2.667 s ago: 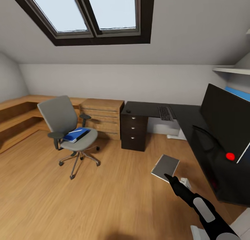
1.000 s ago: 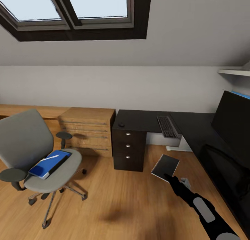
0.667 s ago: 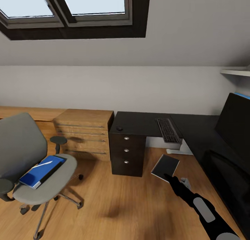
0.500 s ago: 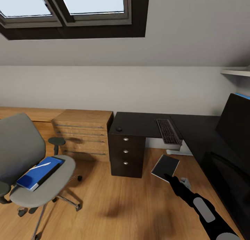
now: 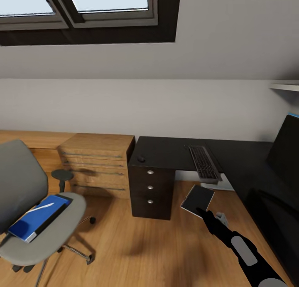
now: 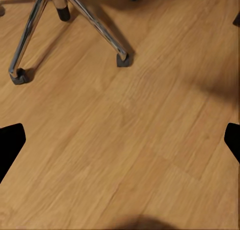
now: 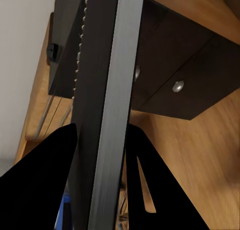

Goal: In the bedroom, organize the workspace by keeping the computer under the desk, ensuring the monitor is on the desk, placing the keyboard on the desk next to the monitor, placing the mouse on the desk next to the keyboard, moving the folder from the swivel chair onto the desk next to the mouse, stacking the notebook on top of the folder with the pen on top of the notebook, and positioning the swivel chair next to the desk.

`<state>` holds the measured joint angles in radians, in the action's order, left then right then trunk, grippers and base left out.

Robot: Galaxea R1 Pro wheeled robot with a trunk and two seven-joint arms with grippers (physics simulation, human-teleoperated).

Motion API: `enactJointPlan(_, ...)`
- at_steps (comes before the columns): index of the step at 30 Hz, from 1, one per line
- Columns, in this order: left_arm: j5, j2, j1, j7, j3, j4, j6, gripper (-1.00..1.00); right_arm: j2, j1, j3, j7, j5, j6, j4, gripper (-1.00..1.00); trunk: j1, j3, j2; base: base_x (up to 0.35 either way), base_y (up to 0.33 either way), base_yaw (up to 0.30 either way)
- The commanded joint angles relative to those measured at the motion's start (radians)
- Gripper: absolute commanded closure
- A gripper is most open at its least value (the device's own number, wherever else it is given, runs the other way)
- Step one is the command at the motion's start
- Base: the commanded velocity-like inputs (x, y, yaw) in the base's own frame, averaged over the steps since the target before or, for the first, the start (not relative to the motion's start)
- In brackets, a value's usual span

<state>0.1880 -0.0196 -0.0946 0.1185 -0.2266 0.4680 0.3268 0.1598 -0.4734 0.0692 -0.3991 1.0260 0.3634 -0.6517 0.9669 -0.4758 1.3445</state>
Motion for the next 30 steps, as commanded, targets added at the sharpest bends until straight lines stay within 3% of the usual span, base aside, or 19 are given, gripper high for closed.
enactJointPlan(1,0.007,0.000,-0.001,0.000,0.000,0.000,0.003,-1.00,0.000,-0.001,0.003,-0.001,0.008,0.009,0.000,1.00,0.001,-0.001,0.000,0.333,0.000,0.000)
enactJointPlan(11,0.006,-0.002,-0.001,0.000,0.001,0.000,0.003,-1.00,-0.001,-0.001,0.002,-0.001,0.007,0.009,0.000,1.00,0.001,-0.001,0.000,0.151,0.000,0.000)
enactJointPlan(24,0.007,-0.002,-0.001,0.000,0.001,0.000,0.003,-1.00,-0.001,-0.001,-0.121,-0.001,0.006,0.008,-0.002,1.00,-0.049,0.040,-0.091,0.003,0.000,0.000)
enactJointPlan(30,0.007,-0.002,-0.001,0.000,0.001,0.000,0.002,-1.00,-0.002,-0.001,-0.135,-0.001,0.006,0.008,-0.002,1.00,-0.072,0.059,-0.133,0.000,0.000,0.000)
